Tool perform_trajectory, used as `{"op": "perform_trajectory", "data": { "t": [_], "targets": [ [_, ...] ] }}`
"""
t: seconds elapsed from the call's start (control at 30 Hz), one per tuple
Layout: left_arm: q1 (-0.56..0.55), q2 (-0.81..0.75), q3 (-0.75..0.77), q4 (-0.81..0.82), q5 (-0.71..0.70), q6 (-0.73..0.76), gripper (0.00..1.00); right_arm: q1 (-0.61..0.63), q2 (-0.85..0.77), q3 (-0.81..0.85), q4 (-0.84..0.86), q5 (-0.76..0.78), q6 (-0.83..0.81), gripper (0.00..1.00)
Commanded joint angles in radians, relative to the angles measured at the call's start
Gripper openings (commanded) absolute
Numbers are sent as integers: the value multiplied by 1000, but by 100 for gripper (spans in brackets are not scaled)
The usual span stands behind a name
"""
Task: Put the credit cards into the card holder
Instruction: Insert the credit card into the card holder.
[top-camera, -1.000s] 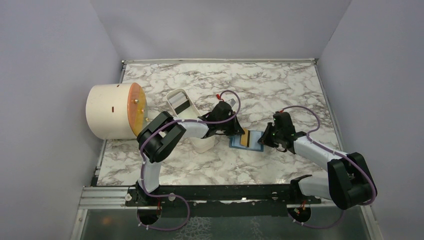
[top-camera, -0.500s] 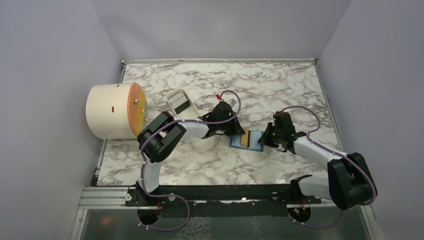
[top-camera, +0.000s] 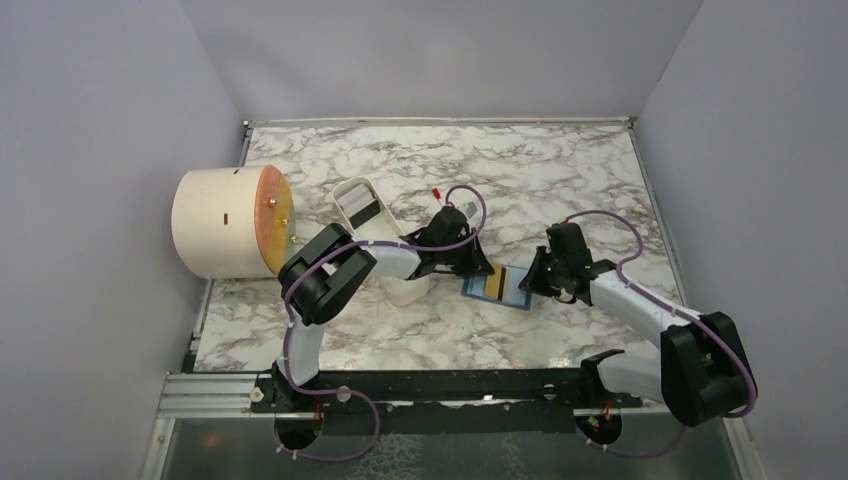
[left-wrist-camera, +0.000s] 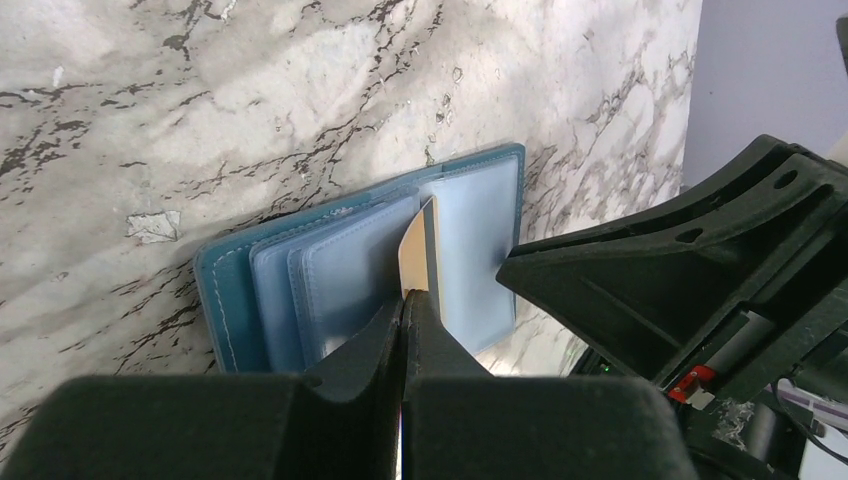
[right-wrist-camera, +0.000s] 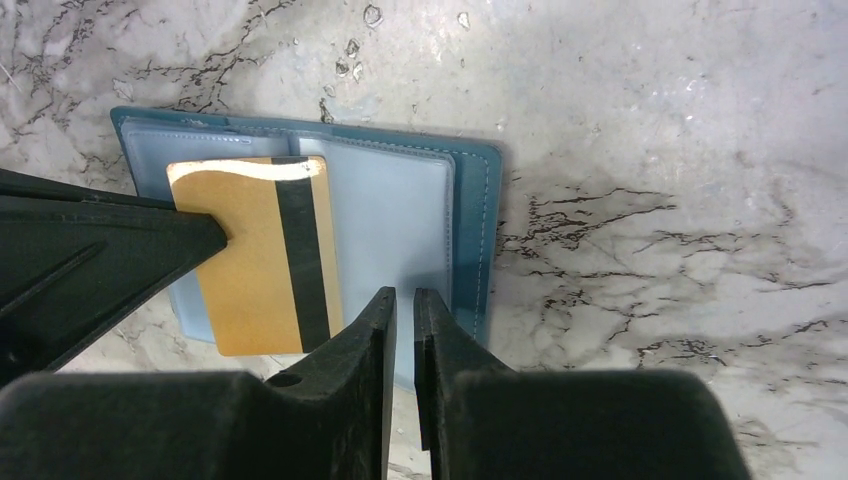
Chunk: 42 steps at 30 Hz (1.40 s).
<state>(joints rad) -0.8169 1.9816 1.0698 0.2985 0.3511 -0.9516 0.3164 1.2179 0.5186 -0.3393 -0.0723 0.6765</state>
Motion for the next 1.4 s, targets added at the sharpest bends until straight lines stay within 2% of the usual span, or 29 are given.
{"op": "perform_trajectory", "data": {
  "t": [0.0,0.43,0.77,0.93,1.17,1.37],
  "targets": [
    [-8,37,3,-16,20,27,0,7,4,35,-43,60,-25,14],
    [-10,39,22,-47,26,51,0,7,2,-3,-38,70,-2,13],
    [-26,76,53,-23,83,50,0,7,15,-2,-46,73,10,13],
    [-25,68,65,-81,65,90,0,7,14,-12,-32,72,17,12],
    [-27,59,67,-83,59,76,0,7,-15,9,-68,89,17,12],
    [-37,58,30,12,32,23,0,6,-27,-20,-55,72,32,12]
  ]
}}
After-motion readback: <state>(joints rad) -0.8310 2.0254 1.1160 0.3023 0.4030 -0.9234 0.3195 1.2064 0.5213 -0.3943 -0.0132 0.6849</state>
